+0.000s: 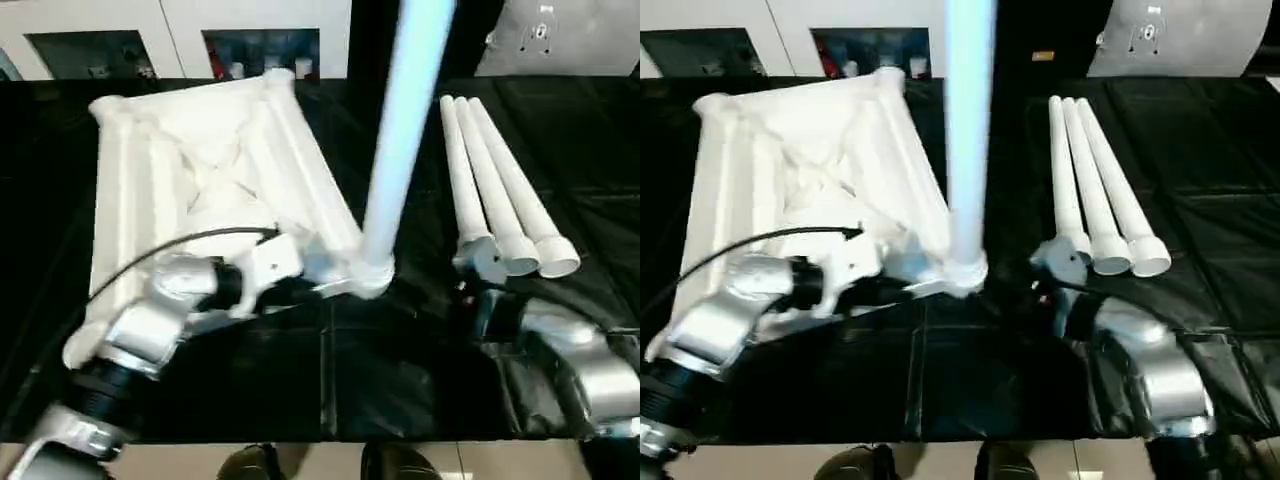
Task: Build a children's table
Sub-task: Rotate leg to tighten
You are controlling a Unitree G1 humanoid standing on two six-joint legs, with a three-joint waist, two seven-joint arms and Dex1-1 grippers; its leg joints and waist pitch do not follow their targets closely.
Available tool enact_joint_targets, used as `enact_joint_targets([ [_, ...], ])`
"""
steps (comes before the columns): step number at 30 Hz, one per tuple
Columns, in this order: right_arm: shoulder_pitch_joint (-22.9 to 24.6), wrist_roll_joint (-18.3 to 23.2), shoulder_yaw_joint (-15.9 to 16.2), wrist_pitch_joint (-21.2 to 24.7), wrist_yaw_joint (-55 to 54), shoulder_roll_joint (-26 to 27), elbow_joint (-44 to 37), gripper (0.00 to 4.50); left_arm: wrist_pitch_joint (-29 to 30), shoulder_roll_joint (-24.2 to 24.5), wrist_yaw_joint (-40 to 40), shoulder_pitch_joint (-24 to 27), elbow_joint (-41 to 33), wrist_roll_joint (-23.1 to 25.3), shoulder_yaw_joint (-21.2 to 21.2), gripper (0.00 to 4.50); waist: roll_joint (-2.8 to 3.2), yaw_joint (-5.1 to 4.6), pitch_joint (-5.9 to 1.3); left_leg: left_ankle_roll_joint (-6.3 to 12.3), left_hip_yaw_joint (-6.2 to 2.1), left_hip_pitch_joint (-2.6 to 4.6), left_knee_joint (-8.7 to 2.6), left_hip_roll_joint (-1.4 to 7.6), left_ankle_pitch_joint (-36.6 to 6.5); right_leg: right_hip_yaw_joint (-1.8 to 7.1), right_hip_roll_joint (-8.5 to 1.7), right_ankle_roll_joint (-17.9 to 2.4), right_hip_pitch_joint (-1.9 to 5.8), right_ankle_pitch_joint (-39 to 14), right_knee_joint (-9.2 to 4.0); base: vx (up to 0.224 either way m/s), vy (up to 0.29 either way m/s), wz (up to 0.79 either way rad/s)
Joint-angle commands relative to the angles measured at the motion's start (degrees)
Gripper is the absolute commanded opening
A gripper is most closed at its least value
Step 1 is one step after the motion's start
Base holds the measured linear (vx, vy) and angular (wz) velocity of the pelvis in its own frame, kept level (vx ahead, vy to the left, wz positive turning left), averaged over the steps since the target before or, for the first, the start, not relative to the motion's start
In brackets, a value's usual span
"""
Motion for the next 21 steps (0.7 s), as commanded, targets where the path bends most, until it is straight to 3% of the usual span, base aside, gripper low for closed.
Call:
enact_joint_targets([
  [1, -1.2, 0.6, 1.21, -1.55, 3.36, -0.9, 0.67, 4.47, -1.42, 0.53, -5.16, 0.38, 1.04, 0.03, -3.89, 0.0, -0.73, 0.31, -4.85, 8.11, -1.35, 0.32, -2.77, 4.28, -4.22, 3.33, -4.83, -15.36, 3.73, -8.13, -3.65, 0.0, 0.0, 0.0],
  [3, -1.47, 0.47, 1.48, -1.74, 3.86, -1.09, 0.89, 4.47, -1.57, 0.61, -5.47, 0.27, 1.16, 0.03, -3.99, 0.0, -0.44, 0.58, -4.65, 6.77, -1.22, 0.97, -2.92, 4.62, -6.72, 3.45, -4.78, -15.15, 3.16, -11.11, -4.03, 0.0, 0.0, 0.0],
  [4, -2.96, 0.1, 3.32, -3.05, 6.33, -2.14, 2.54, 4.47, -3.78, 1.1, -6.62, -0.63, 2.96, 0.4, -4.75, 0.0, -0.69, 0.79, -4.7, 5.1, -1.26, 1.04, -3.08, 4.65, -8.68, 3.46, -4.78, -14.77, 3.28, -13.33, -4.15, 0.0, 0.0, 0.0],
  [7, -4.89, -0.71, 5.23, -4.41, 8.89, -2.54, 4.9, 4.47, -5.84, 1.42, -7.87, -1.73, 4.8, 0.82, -5.47, 0.0, -0.84, 1.0, -4.95, 3.97, -1.27, 0.9, -3.02, 4.57, -8.75, 3.54, -4.94, -14.24, 3.47, -13.38, -3.94, 0.0, 0.0, 0.0],
  [13, -8.15, -2.48, 8.42, -7.56, 12.63, -1.66, 9.37, 4.1, -7.9, 1.05, -9.47, -3.45, 7.42, 0.94, -5.54, 0.0, -0.88, 1.37, -5.18, 3.8, -1.25, 0.72, -2.91, 4.59, -7.58, 3.57, -5.11, -14.5, 3.51, -11.04, -3.63, 0.0, 0.0, 0.0],
  [21, -10.5, -1.65, 9.97, -6.93, 15.47, -1.62, 11.81, 3.49, -8.95, 0.86, -9.71, -4.14, 8.84, 0.58, -5.86, 0.0, -1.31, 1.6, -5.23, 4.27, -1.18, 0.55, -2.63, 4.45, -7.02, 3.55, -5.12, -13.99, 3.57, -12.58, -3.59, 0.0, 0.0, 0.0],
])
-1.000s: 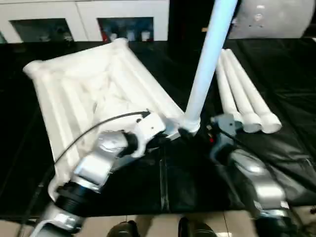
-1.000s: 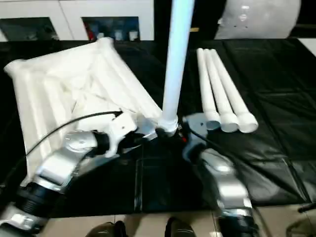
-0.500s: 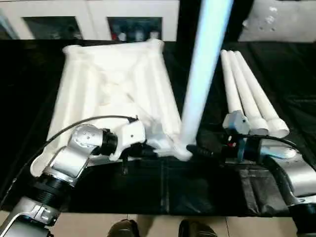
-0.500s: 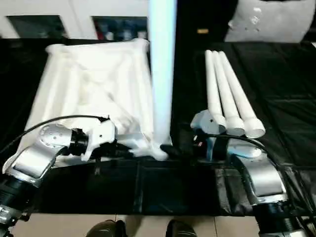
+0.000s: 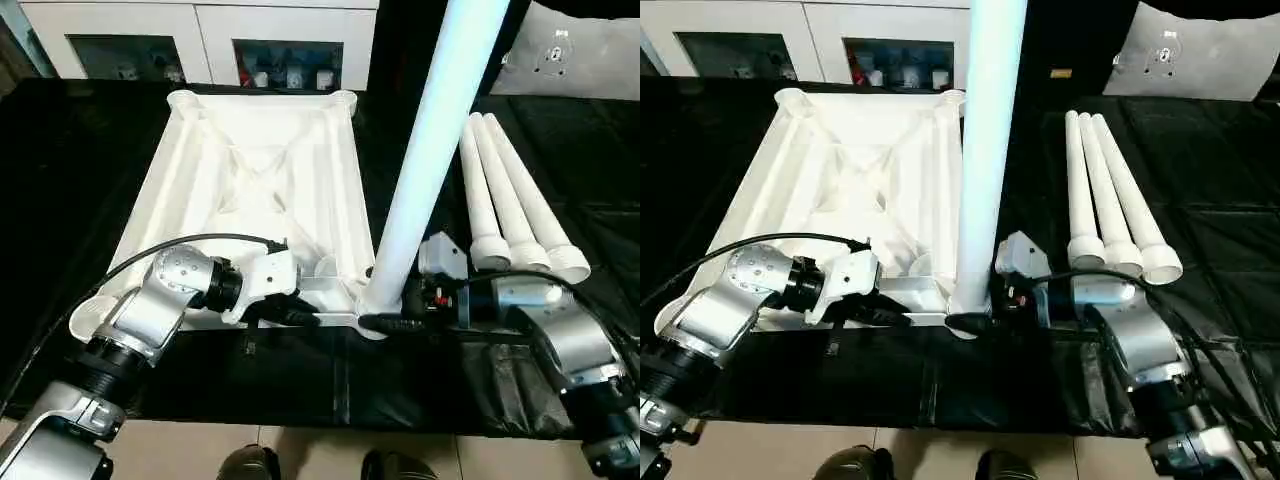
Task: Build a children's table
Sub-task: Rotate leg to tighten
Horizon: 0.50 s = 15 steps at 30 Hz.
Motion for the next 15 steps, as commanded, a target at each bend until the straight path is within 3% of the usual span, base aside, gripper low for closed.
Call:
enact_joint_targets([
  [1, -0.53, -0.25, 1.27, -0.23, 1.97, -0.55, 0.6, 3.39, -0.66, 0.17, -1.66, -0.14, 1.04, 1.36, -2.44, 0.0, -0.66, 0.02, -4.84, 4.69, -1.5, 0.44, -3.91, 4.27, -6.76, 3.41, -4.85, -13.78, 3.02, -12.52, -4.07, 0.0, 0.0, 0.0],
  [8, -0.97, -0.4, 2.16, -0.68, 3.74, -0.86, 2.64, 2.78, -1.33, 0.28, -2.03, -0.48, 2.12, 1.49, -2.2, 0.0, -0.57, 0.12, -4.86, 4.91, -1.49, 0.41, -3.87, 4.29, -6.61, 3.36, -4.83, -14.2, 3.03, -11.38, -4.0, 0.0, 0.0, 0.0],
  [15, -0.14, -0.02, 2.57, 0.24, 3.48, 0.2, 2.77, 2.62, -0.26, 0.18, -1.04, -0.16, 2.38, 1.14, -1.64, 0.0, -0.27, 0.07, -4.31, 4.18, -1.58, 0.47, -4.16, 4.3, -8.65, 3.38, -4.76, -13.88, 2.85, -13.45, -4.32, 0.0, 0.0, 0.0],
])
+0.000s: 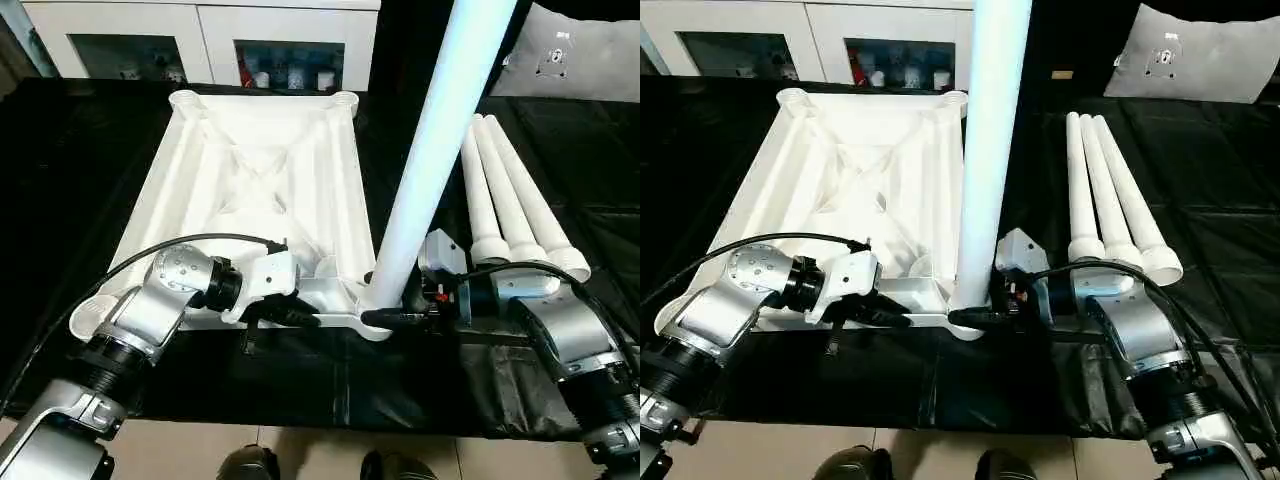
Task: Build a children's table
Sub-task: Rotate leg to tighten
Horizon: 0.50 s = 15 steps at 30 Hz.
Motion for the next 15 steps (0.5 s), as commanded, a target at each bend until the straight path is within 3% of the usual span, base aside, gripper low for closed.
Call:
enact_joint_targets([
  [1, 1.94, 0.71, 1.42, 2.57, 0.16, 1.05, -0.82, 2.61, 1.94, -0.11, 0.42, 0.42, 0.88, 1.35, -1.05, 0.0, -0.09, -0.02, -3.98, 4.06, -1.59, 0.55, -4.28, 4.28, -9.36, 3.42, -4.73, -13.82, 2.74, -14.24, -4.47, 0.0, 0.0, 0.0],
  [3, 3.25, 1.55, 0.99, 5.38, -2.46, 2.35, -2.71, 2.61, 4.58, -0.77, 2.26, 0.66, 0.15, 1.03, -0.29, 0.0, -0.2, -0.01, -3.96, 3.8, -1.65, 0.61, -4.35, 4.32, -9.85, 3.45, -4.83, -13.56, 2.82, -15.23, -4.57, 0.0, 0.0, 0.0],
  [4, 5.01, 1.63, 1.25, 7.79, -5.76, 3.82, -5.59, 2.61, 8.02, -2.2, 5.29, 0.66, -0.9, 0.46, 0.92, 0.0, 0.01, -0.1, -3.43, 3.13, -1.76, 0.64, -4.7, 4.46, -11.18, 3.53, -4.79, -13.04, 2.53, -16.87, -4.73, 0.0, 0.0, 0.0],
  [6, 6.23, 0.73, 1.4, 9.3, -10.08, 5.88, -7.3, 2.6, 10.76, -3.85, 8.19, 0.56, -1.71, -0.09, 2.02, 0.0, -0.06, -0.23, -3.18, 2.1, -1.85, 0.93, -4.89, 4.35, -13.53, 3.56, -4.77, -12.32, 2.22, -20.4, -5.11, 0.0, 0.0, 0.0],
  [7, 7.21, -0.56, 1.45, 10.99, -15.29, 8.5, -8.54, 2.6, 13.28, -5.44, 11.05, 0.47, -2.7, -0.34, 2.89, 0.0, 0.1, -0.42, -2.79, 1.15, -2.04, 0.86, -5.12, 4.24, -15.77, 3.49, -4.87, -10.86, 2.25, -24.82, -5.58, 0.0, 0.0, 0.0],
  [9, 8.14, -1.19, 0.11, 14.77, -24.97, 15.07, -9.15, 2.59, 17.63, -8.99, 17.27, 0.24, -4.14, 0.03, 4.35, 0.0, 0.11, -0.63, -2.53, 0.04, -2.2, 1.2, -5.26, 4.17, -17.6, 3.48, -4.86, -9.81, 1.74, -28.07, -5.93, 0.0, 0.0, 0.0],
  [10, 8.38, -1.17, -0.63, 16.46, -28.83, 17.92, -9.19, 2.59, 19.26, -10.52, 19.7, 0.18, -4.77, 0.13, 4.9, 0.0, -0.05, -1.2, -2.05, -1.51, -2.78, 1.44, -5.26, 3.66, -21.85, 2.88, -5.13, -6.75, 1.38, -36.73, -6.85, -0.058, 0.007, -0.07],
  [11, 8.42, -1.18, -1.14, 17.55, -31.35, 19.89, -9.15, 2.59, 20.47, -11.68, 21.48, 0.12, -5.2, 0.18, 5.38, 0.0, -0.01, -1.51, -1.94, -1.93, -3.0, 1.45, -5.42, 3.66, -22.79, 2.76, -5.16, -5.59, 1.42, -38.88, -7.09, -0.058, 0.007, -0.07],
  [13, 8.19, -1.99, -2.62, 20.07, -38.51, 25.21, -8.64, 2.59, 24.1, -14.84, 25.88, 0.1, -6.71, 0.35, 6.51, 0.0, 0.44, -2.63, -1.73, -3.21, -3.74, 1.73, -5.76, 3.72, -27.65, 1.9, -5.1, -3.55, 1.16, -41.09, -7.82, -0.059, 0.033, -0.14],
  [14, 7.42, -2.74, -4.17, 21.24, -44.82, 29.66, -7.22, 2.59, 26.68, -17.71, 30.02, -0.31, -7.61, 1.02, 7.41, 0.0, 0.42, -2.82, -1.78, -3.23, -3.94, 1.68, -5.83, 3.64, -28.43, 1.55, -5.08, -2.75, 1.46, -41.36, -8.08, -0.057, 0.04, -0.15],
  [15, 7.42, -2.74, -4.17, 21.24, -44.82, 29.66, -7.22, 2.57, 26.68, -17.71, 30.02, -0.31, -7.61, 1.02, 7.41, 0.0, 0.76, -3.02, -1.63, -3.44, -4.12, 1.52, -6.09, 3.76, -29.1, 1.5, -5.1, -2.52, 1.62, -40.57, -7.97, -0.052, 0.049, -0.16],
])
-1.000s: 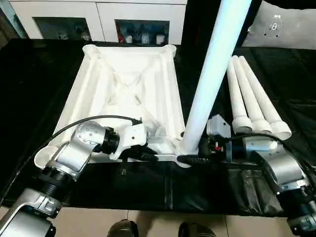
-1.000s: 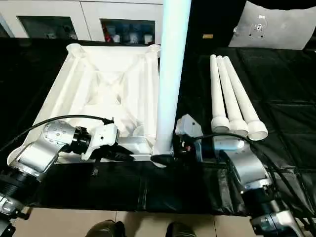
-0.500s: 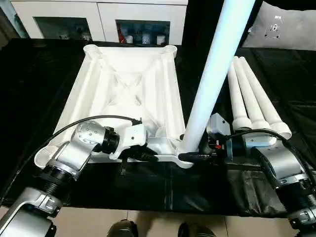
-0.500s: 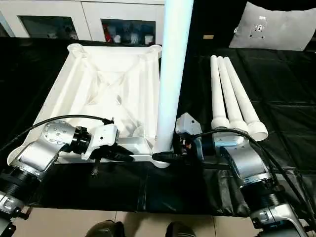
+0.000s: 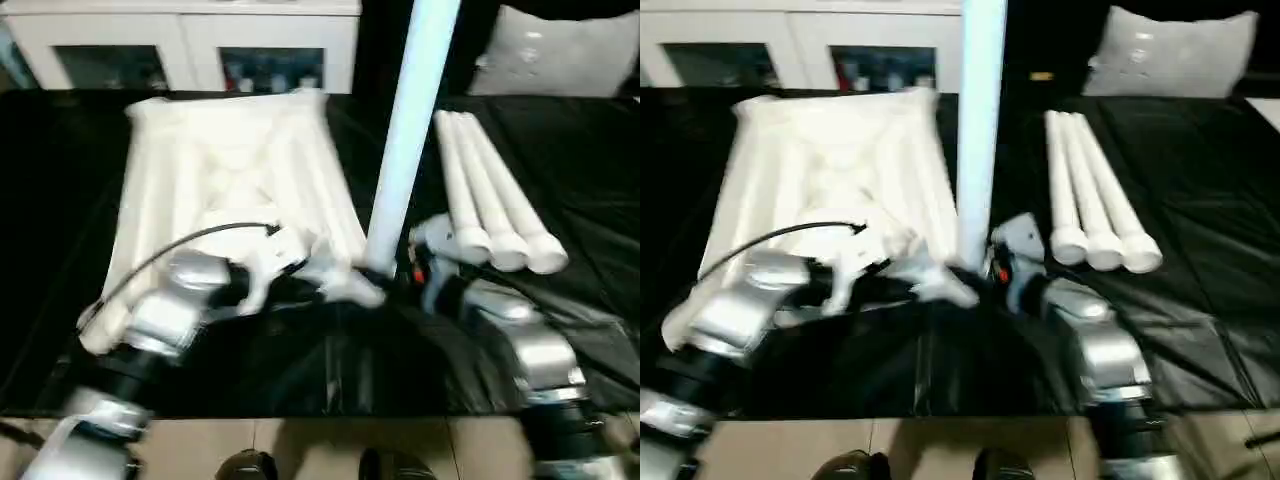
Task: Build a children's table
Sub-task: Rotate leg to tighten
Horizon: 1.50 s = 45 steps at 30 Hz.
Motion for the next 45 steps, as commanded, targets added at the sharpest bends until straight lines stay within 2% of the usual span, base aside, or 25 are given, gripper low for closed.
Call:
enact_joint_targets([
  [1, 0.71, 2.16, 7.61, 5.37, -3.12, 8.21, 3.23, 2.55, 2.71, -6.8, 11.02, -2.26, -2.69, -0.09, 1.17, 0.0, 0.3, -1.0, -1.88, -3.2, -3.76, 1.7, -5.86, 3.92, -32.98, 1.25, -4.76, -2.71, 1.02, -38.43, -6.69, -0.045, 0.052, -0.09],
  [4, -0.19, 1.03, 6.43, 5.02, -8.37, 11.29, 4.59, 2.54, 4.16, -9.85, 15.96, -2.99, -2.88, 0.73, 2.44, 0.0, 1.15, -1.75, -1.33, -3.86, -3.91, 2.89, -6.44, 4.17, -39.32, -0.12, -4.23, -2.3, 0.63, -35.43, -7.55, -0.033, 0.032, -0.03],
  [5, -0.46, 0.61, 5.97, 5.08, -9.86, 12.27, 4.92, 2.54, 4.62, -10.69, 17.2, -3.13, -3.05, 1.04, 2.66, 0.0, 1.12, -1.99, -1.27, -3.76, -4.13, 2.53, -7.24, 4.39, -41.57, -0.7, -3.79, -1.65, 1.59, -32.65, -7.05, -0.053, 0.044, 0.01],
  [6, -0.89, 0.52, 5.34, 5.34, -11.28, 13.42, 5.45, 2.54, 4.95, -11.55, 18.42, -3.2, -3.3, 1.65, 2.55, 0.0, 1.51, -1.84, -0.92, -4.13, -4.0, 1.65, -9.05, 5.11, -44.29, -0.13, -3.38, -2.36, 2.3, -28.66, -5.11, 0.0, 0.0, 0.0],
  [7, -1.51, 0.39, 4.62, 4.99, -12.83, 14.52, 6.22, 2.54, 5.3, -12.14, 18.53, -2.93, -3.76, 2.0, 1.94, 0.0, 1.48, -1.59, -1.07, -4.7, -3.5, 1.58, -9.96, 5.27, -45.56, 0.57, -3.2, -3.24, 2.47, -25.21, -3.56, 0.0, 0.0, 0.0],
  [8, -2.17, 0.59, 3.42, 4.73, -13.93, 15.93, 6.74, 2.54, 5.82, -12.18, 18.39, -2.43, -4.49, 2.85, 0.71, 0.0, 1.23, -1.51, -1.13, -4.75, -3.04, 1.99, -9.78, 4.9, -44.96, 1.06, -3.37, -3.56, 1.88, -25.76, -3.97, 0.0, 0.0, 0.0],
  [9, -2.35, 0.36, 3.22, 4.54, -14.3, 16.12, 6.79, 2.54, 5.94, -11.95, 18.12, -2.26, -4.69, 3.09, 0.24, 0.0, 0.29, -1.55, -1.03, -4.05, -2.53, 4.1, -7.07, 2.98, -40.2, 1.32, -4.71, -2.68, -0.45, -34.8, -7.68, 0.0, 0.0, 0.0],
  [10, -2.36, 0.27, 3.2, 4.46, -14.37, 16.11, 6.78, 3.09, 5.99, -11.87, 18.03, -2.21, -4.75, 3.12, 0.14, 0.0, -0.1, -1.39, -0.93, -1.15, -2.58, 4.42, -4.4, 1.58, -30.74, 0.68, -6.75, -0.32, -0.34, -44.7, -10.55, 0.0, 0.0, 0.0],
  [11, -2.11, -0.18, 2.83, 3.75, -14.61, 15.64, 6.59, 3.23, 6.27, -10.58, 16.67, -1.65, -5.45, 3.2, -0.62, 0.0, 0.06, -1.18, -1.08, 0.33, -3.2, 2.24, -4.69, 2.0, -23.82, 0.45, -7.61, 1.01, 1.89, -45.85, -10.17, 0.0, 0.0, 0.0],
  [12, -2.0, -0.06, 2.51, 3.57, -14.59, 15.47, 6.54, 3.23, 6.28, -10.0, 16.05, -1.45, -5.71, 3.19, -0.89, 0.0, 0.35, -1.11, -1.14, 0.41, -3.55, 1.06, -5.58, 2.57, -22.54, 0.5, -7.23, 0.82, 2.7, -42.8, -9.19, 0.067, 0.009, -0.17],
  [13, -1.88, -0.28, 2.4, 2.91, -14.51, 14.95, 6.47, 3.29, 6.29, -9.28, 15.21, -1.22, -5.96, 3.06, -1.05, 0.0, 1.09, -1.28, -1.49, -0.7, -4.33, 0.65, -6.75, 3.73, -25.32, 0.07, -6.26, -0.39, 2.95, -35.78, -8.01, 0.077, 0.032, -0.2],
  [14, -1.85, -0.51, 2.26, 2.38, -14.58, 14.52, 6.49, 3.43, 6.29, -8.68, 14.57, -1.02, -6.26, 3.04, -1.17, 0.0, 1.12, -2.15, -1.37, -2.13, -5.11, -0.04, -7.68, 4.4, -29.54, 0.01, -5.58, -2.11, 3.26, -28.17, -6.49, 0.077, 0.032, -0.2],
  [15, -1.89, -0.75, 2.06, 1.74, -14.58, 14.05, 6.62, 3.43, 6.06, -8.07, 13.77, -0.83, -6.5, 2.96, -1.3, 0.0, 1.1, -2.25, -1.52, -2.7, -5.21, 0.07, -7.91, 4.56, -31.33, 0.24, -5.35, -2.97, 3.18, -25.23, -6.04, 0.0, 0.0, 0.0],
  [16, -1.92, -0.89, 1.9, 1.34, -14.58, 13.76, 6.71, 3.68, 5.89, -7.68, 13.24, -0.71, -6.67, 2.91, -1.4, 0.0, 0.89, -2.41, -1.47, -3.37, -4.87, 0.73, -7.83, 4.39, -33.64, 0.85, -5.44, -4.91, 2.37, -22.34, -5.77, 0.0, 0.0, 0.0],
  [18, -1.89, -1.22, 1.4, -0.19, -13.89, 12.5, 6.43, 3.72, 5.25, -6.34, 11.12, -0.17, -7.13, 2.25, -1.58, 0.0, 0.66, -2.31, -1.5, -3.05, -4.39, 0.97, -7.34, 3.96, -32.45, 1.39, -5.95, -6.2, 2.02, -22.99, -6.03, 0.0, 0.0, 0.0],
  [21, -1.44, -1.45, 0.74, -1.82, -10.76, 8.95, 4.82, 4.08, 3.73, -3.21, 6.82, 0.94, -7.66, 1.68, -2.11, 0.0, 0.4, -1.67, -1.78, -0.39, -3.7, 0.36, -6.61, 3.96, -22.68, 2.31, -6.62, -7.93, 2.37, -22.2, -5.97, 0.0, 0.0, 0.0],
  [23, -0.34, -0.61, 0.03, -2.18, -7.04, 5.29, 2.23, 4.15, 2.25, -0.48, 4.0, 1.6, -7.31, 1.47, -2.42, 0.0, -0.15, -1.02, -2.35, 1.35, -2.69, 0.82, -6.11, 4.13, -17.41, 2.99, -6.23, -10.09, 1.78, -18.0, -5.49, 0.0, 0.0, 0.0],
  [26, 0.76, -0.2, -0.01, -2.44, -4.16, 2.65, 0.13, 4.39, 0.91, 1.17, 2.59, 1.83, -6.77, 1.24, -2.55, 0.0, -0.41, -0.42, -2.65, 2.88, -2.04, 0.51, -5.77, 3.93, -14.22, 3.35, -5.88, -10.74, 1.94, -18.99, -5.14, 0.0, 0.0, 0.0],
  [28, 2.41, 0.59, 0.27, -3.07, 0.86, -1.57, -2.62, 4.39, -1.31, 3.5, 0.24, 1.88, -5.46, 1.27, -2.75, 0.0, -0.36, 0.28, -3.32, 4.35, -1.54, 0.66, -5.19, 3.99, -9.66, 3.55, -5.51, -12.24, 1.62, -13.26, -4.19, 0.067, -0.048, 0.07],
  [30, 3.27, 1.6, 0.6, -3.54, 4.75, -4.33, -4.07, 4.39, -2.95, 4.88, -1.55, 1.87, -4.78, 1.21, -2.96, 0.0, -0.34, 0.7, -3.75, 6.05, -1.25, 0.32, -4.64, 3.94, -5.78, 3.54, -5.32, -13.99, 1.94, -7.38, -3.25, 0.077, -0.051, 0.09],
  [31, 3.63, 2.11, 0.88, -3.98, 7.07, -5.92, -4.77, 4.39, -3.87, 5.55, -2.66, 1.86, -4.52, 1.07, -3.06, 0.0, -0.57, 0.87, -4.14, 7.71, -1.27, -0.28, -4.17, 3.69, -1.77, 3.42, -5.13, -15.47, 2.49, -1.23, -2.14, 0.074, -0.041, 0.02],
  [34, 4.23, 5.17, 1.57, -4.91, 17.55, -12.63, -7.13, 4.39, -8.66, 8.58, -8.37, 1.71, -3.64, 0.01, -4.04, 0.0, -0.76, 1.24, -4.56, 12.45, -1.21, -0.74, -3.24, 3.34, 3.43, 3.19, -5.11, -17.28, 2.84, 8.68, -0.88, 0.044, -0.025, 0.0],
  [36, 3.83, 7.53, 0.93, -3.56, 20.48, -14.04, -7.55, 4.39, -10.49, 9.27, -9.53, 1.47, -3.14, -0.1, -4.5, 0.0, -0.69, 1.21, -4.32, 13.16, -1.2, -0.87, -3.25, 3.46, 2.87, 3.05, -5.15, -17.42, 2.74, 7.2, -1.08, 0.0, 0.0, 0.0],
  [40, 1.52, 10.69, 1.69, -3.89, 30.82, -19.22, -6.17, 4.39, -15.27, 11.19, -14.1, -0.25, -0.02, 0.28, -6.55, 0.0, -0.48, 1.59, -3.63, 8.71, -1.24, -0.33, -3.73, 3.9, -5.55, 2.82, -4.95, -14.72, 2.47, -10.45, -2.91, 0.0, 0.0, 0.0],
  [45, -0.41, 10.6, 2.84, -6.06, 35.54, -21.74, -3.38, 4.25, -16.89, 11.94, -17.33, -1.25, 1.2, -0.1, -7.26, 0.0, -0.41, 1.73, -3.3, 4.54, -1.33, 0.3, -4.12, 4.26, -10.45, 3.01, -5.15, -13.53, 2.06, -17.25, -3.51, 0.0, 0.0, 0.0],
])
